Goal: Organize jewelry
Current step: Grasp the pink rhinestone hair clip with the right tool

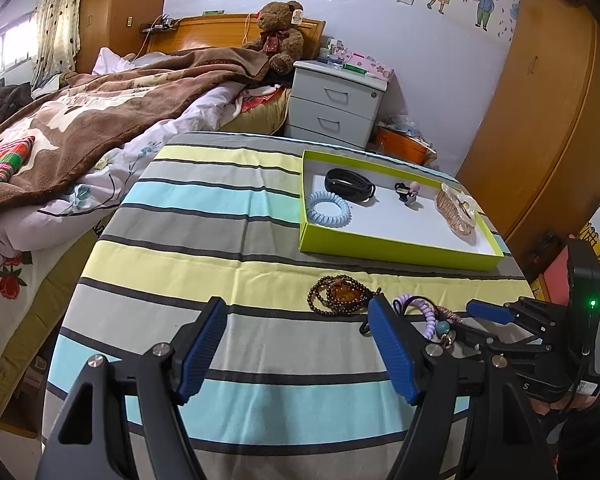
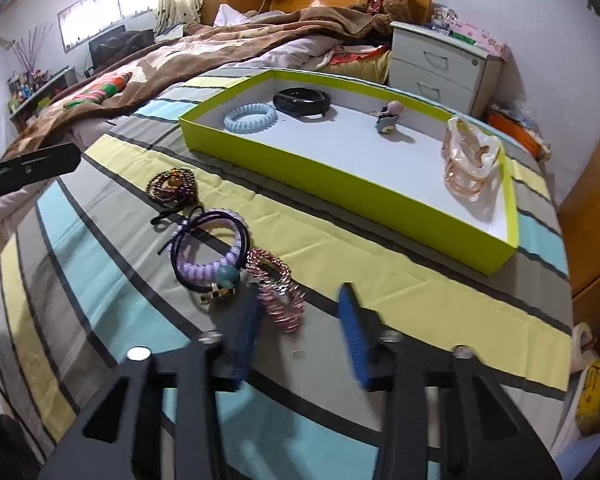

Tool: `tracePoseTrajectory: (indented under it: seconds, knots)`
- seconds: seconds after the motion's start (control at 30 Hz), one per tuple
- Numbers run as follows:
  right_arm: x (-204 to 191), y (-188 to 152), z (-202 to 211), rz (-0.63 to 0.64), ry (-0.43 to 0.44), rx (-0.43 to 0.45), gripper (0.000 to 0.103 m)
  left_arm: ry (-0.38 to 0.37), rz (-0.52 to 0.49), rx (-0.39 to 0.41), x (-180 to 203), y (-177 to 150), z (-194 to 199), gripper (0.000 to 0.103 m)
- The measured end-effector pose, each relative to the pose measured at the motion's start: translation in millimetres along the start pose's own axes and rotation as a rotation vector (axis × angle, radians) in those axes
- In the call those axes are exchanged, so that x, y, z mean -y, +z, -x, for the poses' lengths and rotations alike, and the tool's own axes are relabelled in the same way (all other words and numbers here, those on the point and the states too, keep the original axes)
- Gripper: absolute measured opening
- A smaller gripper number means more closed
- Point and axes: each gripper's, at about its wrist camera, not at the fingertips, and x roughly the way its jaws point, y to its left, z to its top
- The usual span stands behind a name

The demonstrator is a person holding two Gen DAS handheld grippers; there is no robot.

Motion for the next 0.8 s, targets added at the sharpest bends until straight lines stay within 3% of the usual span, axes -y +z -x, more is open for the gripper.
tracePoseTrajectory:
  seconds: [0.2, 0.43, 0.8]
  knots:
    - [6, -3, 3, -0.01, 0.005, 0.005, 0.023, -0.001, -0.007, -0.005, 3, 0, -2, 0.075]
    - [12, -8, 8, -0.034, -0.056, 0.021, 0.021, -0.036, -0.047, -0.019, 19, -3, -4, 0.075]
    - [31, -21, 31, -0.106, -0.054, 0.069, 0.021, -0.151, -0.317, -0.042, 98, -19, -12, 0.075]
